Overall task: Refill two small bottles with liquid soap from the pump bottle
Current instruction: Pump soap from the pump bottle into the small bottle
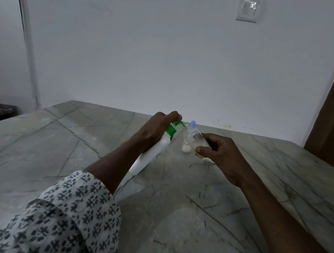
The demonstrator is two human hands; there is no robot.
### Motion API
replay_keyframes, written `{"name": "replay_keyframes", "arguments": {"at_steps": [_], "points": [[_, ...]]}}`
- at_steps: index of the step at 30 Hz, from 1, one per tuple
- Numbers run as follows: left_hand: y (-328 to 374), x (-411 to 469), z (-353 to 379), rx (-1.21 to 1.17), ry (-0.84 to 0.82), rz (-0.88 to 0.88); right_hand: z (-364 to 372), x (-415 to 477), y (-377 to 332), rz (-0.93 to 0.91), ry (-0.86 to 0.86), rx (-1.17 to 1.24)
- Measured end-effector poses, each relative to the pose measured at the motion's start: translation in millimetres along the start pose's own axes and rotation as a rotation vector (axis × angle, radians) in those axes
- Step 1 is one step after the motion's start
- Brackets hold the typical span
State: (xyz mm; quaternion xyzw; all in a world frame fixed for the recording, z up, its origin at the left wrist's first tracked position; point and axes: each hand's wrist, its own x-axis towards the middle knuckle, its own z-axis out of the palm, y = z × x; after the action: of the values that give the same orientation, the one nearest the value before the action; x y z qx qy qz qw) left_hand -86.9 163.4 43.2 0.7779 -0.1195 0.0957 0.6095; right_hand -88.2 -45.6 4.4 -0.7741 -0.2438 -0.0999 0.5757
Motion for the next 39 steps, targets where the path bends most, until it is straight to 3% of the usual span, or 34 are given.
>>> {"name": "replay_keyframes", "arguments": {"at_steps": [12,39], "points": [[-4,6,1,0.095,0.000,-0.011,6,1,8,0.088,-0.076,0.212],[-8,6,1,0.099,0.007,0.025,12,-1,13,0.051,-0.067,0.087]]}}
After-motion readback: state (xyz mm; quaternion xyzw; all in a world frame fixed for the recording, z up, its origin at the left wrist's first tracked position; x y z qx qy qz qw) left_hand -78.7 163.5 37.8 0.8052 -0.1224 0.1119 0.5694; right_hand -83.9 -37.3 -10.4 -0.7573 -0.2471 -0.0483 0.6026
